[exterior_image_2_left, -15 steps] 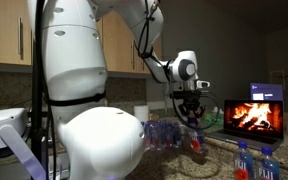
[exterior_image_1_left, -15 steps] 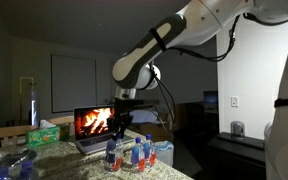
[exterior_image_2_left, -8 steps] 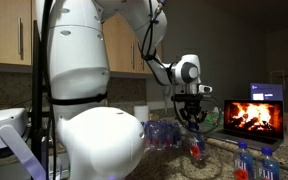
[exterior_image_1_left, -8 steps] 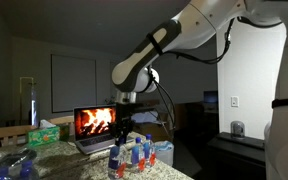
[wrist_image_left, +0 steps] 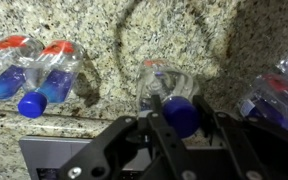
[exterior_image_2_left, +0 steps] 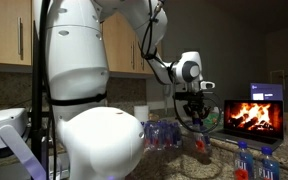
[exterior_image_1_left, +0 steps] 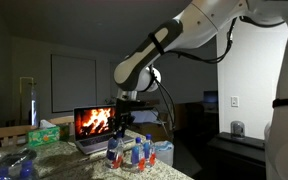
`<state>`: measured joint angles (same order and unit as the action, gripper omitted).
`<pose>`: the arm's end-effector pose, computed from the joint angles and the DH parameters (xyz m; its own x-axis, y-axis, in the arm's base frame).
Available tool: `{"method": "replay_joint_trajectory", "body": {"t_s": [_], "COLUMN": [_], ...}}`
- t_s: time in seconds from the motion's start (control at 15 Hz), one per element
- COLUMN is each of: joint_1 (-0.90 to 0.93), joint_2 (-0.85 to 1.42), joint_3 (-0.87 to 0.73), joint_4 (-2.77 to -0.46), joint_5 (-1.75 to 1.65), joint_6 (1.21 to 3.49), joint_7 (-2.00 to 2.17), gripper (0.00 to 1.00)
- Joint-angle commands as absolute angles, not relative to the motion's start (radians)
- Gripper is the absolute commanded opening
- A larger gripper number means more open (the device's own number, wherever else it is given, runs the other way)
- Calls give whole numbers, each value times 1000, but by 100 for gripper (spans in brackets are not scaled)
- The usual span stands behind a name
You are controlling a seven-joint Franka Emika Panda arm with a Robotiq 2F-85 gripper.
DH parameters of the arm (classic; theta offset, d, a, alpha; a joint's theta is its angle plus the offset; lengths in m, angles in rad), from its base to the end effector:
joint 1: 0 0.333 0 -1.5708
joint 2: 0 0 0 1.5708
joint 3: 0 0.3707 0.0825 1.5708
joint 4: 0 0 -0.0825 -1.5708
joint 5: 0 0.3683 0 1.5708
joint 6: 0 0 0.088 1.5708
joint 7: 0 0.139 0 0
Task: Move the three bottles to the right
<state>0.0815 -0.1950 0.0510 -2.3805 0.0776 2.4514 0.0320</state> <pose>0.4746 0.0656 0.4566 0.9650 0.0378 0.2594 0.0557 -0.9965 -0.0618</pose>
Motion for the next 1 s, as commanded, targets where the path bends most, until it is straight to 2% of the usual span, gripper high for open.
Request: {"method": "replay_joint_trajectory", "body": {"t_s": [0.0, 0.47, 0.53, 0.93], "joint_1": [77, 77, 77, 59], "joint_2": [-208, -231, -231, -159], "joint_3": [54, 52, 52, -11], "joint_4": [-2390, -2416, -2416, -2340], "joint_5": [79, 79, 79, 67], "joint_6": [2449, 2450, 2450, 2284], "joint_7": [32, 31, 31, -136], "gripper": [36, 36, 14, 15]}}
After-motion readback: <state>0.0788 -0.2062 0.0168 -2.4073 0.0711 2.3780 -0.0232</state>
